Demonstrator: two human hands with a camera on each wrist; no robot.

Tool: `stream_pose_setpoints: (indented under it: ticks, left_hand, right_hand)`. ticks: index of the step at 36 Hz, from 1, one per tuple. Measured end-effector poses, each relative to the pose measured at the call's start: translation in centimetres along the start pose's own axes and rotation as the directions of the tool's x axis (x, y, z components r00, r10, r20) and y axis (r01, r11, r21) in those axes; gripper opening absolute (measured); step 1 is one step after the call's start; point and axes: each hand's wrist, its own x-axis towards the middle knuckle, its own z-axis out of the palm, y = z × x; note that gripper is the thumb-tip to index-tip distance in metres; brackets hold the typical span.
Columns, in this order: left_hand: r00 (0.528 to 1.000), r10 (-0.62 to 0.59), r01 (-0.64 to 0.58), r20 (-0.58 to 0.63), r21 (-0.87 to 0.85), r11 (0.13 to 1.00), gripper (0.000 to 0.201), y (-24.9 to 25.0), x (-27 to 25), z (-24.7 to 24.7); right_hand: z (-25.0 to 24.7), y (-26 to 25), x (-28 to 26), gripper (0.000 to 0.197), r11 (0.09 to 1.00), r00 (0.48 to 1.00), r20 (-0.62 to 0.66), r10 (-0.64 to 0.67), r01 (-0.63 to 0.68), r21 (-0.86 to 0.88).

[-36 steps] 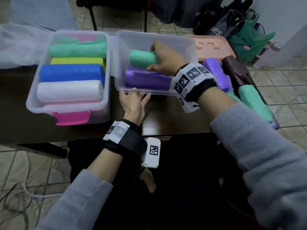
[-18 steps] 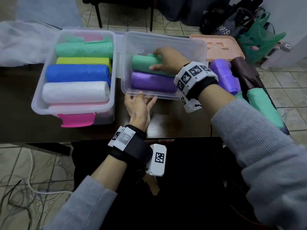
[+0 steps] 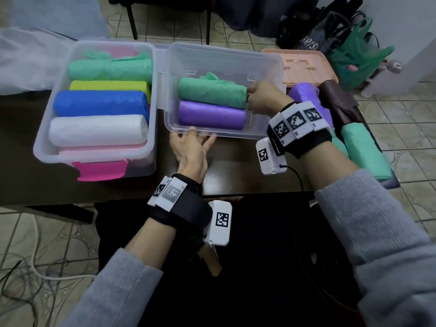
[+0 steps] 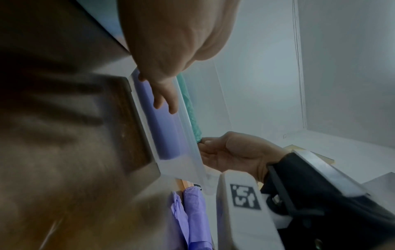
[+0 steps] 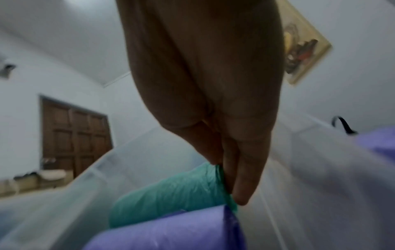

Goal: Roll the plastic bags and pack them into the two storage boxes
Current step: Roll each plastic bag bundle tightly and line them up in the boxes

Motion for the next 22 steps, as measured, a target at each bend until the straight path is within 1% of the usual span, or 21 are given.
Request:
stream_pose_setpoints:
  ticks: [2,3,5,7,9,10,11,13,14,15,16,19,22]
  left_hand:
    - [1.0,0.001,-0.001,-0.004,-0.007,1.0,0.045,0.1,0.0,0.1]
    - [1.0,0.001,-0.001,-0.007,-0.01,1.0,0.045,0.1,0.0,0.1]
    - [1.0,0.0,0.0,-0.014,-0.005,1.0,0.043,0.2,0.0,0.2]
    - [1.0,-0.003,0.003,-0.022,0.005,1.0,0.041,0.3,0.1,0.4]
    - [1.0,-0.012,0.012,-0.027,0.006,1.0,0.042,0.4,0.2,0.6]
    - [1.0,-0.013,0.013,-0.028,0.005,1.0,0.042,0.5,0.2,0.7]
    - [0.999,-0.01,0.01,-0.031,0.01,1.0,0.042,0.5,0.2,0.8]
    - [0.999,0.002,-0.001,-0.045,0.036,0.999,0.042,0.6,0.3,1.1]
    - [0.998,0.01,-0.007,-0.055,0.052,0.999,0.042,0.6,0.2,1.2]
    - [0.998,0.017,-0.013,-0.066,0.058,0.998,0.042,0.6,0.2,1.5]
    - [0.996,0.024,-0.019,-0.081,0.057,0.998,0.043,0.7,0.1,1.7]
    - [0.993,0.033,-0.029,-0.116,0.028,0.999,0.045,0.9,0.0,2.6]
    - [0.993,0.022,-0.017,-0.115,0.036,0.999,0.048,1.0,-0.1,3.1]
  right_hand:
    - [0.1,0.2,-0.5,0.032,0.998,0.99,-0.129,-0.054,0.049,-0.041]
    - [0.3,0.6,-0.7,0.033,0.996,0.971,-0.222,-0.091,0.089,-0.018]
    - [0.5,1.0,-1.4,0.038,0.978,0.901,-0.402,-0.162,0.202,0.058]
    - [0.9,1.5,-2.3,0.035,0.958,0.804,-0.549,-0.228,0.286,0.021]
    - [1.4,2.4,-3.1,0.034,0.943,0.715,-0.661,-0.228,0.33,0.032]
    - [1.5,2.8,-3.6,0.038,0.945,0.7,-0.685,-0.202,0.324,0.052]
    - [1.5,3.2,-3.8,0.043,0.953,0.727,-0.668,-0.161,0.291,0.087]
    - [1.3,4.1,-4.3,0.048,0.975,0.851,-0.523,-0.054,0.158,0.156]
    - [1.1,4.5,-4.4,0.047,0.981,0.893,-0.449,-0.016,0.1,0.164]
    - [1.0,4.8,-4.4,0.044,0.983,0.919,-0.393,0.01,0.063,0.172]
    - [1.0,5.0,-4.4,0.044,0.981,0.933,-0.358,0.03,0.042,0.192]
    - [1.1,5.1,-4.3,0.041,0.963,0.947,-0.313,0.075,0.012,0.268]
    - [1.1,5.2,-3.8,0.033,0.962,0.947,-0.314,0.072,0.017,0.272]
